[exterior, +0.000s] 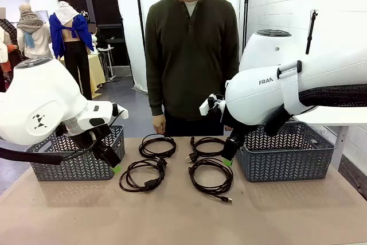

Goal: Organize the cables according to human instructions.
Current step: Pick up a bundle of cables and place it in the basket indicated by the human.

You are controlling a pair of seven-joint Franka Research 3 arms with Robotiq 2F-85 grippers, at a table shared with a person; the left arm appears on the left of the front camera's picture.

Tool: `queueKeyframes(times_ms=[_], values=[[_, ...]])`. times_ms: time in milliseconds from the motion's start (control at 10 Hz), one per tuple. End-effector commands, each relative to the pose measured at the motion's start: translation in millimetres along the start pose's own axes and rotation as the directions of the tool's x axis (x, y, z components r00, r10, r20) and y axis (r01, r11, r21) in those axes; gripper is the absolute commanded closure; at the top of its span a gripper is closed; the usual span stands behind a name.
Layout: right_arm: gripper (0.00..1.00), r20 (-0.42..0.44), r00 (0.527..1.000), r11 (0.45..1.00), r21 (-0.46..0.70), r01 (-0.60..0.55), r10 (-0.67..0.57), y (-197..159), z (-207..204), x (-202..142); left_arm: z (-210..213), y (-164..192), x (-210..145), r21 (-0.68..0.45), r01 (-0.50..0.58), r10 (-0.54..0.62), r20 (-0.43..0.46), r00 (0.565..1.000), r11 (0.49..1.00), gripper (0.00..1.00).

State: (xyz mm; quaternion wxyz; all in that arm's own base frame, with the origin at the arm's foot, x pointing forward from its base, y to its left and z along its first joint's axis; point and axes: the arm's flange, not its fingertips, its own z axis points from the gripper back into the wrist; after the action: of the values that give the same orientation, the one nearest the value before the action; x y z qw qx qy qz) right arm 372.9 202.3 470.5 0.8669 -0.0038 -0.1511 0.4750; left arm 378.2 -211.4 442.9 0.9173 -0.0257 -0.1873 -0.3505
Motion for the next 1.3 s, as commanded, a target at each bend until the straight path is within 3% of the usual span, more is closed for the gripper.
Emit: queueKeyframes(times_ms=[0, 1200], values=[[0.00, 0.002, 1.000, 1.000, 0.006, -0.008, 0.008, -0.7, -0.1, -0.6, 0.2, -0.3, 0.1, 0.001, 0.001, -0.001, 0.000, 1.000, 1.000, 0.00], [0.00, 0.002, 1.000, 1.000, 0.006, -0.008, 0.008, -0.7, -0.1, -0.6, 0.2, -0.3, 0.1, 0.001, 0.001, -0.001, 0.000, 1.000, 1.000, 0.00]])
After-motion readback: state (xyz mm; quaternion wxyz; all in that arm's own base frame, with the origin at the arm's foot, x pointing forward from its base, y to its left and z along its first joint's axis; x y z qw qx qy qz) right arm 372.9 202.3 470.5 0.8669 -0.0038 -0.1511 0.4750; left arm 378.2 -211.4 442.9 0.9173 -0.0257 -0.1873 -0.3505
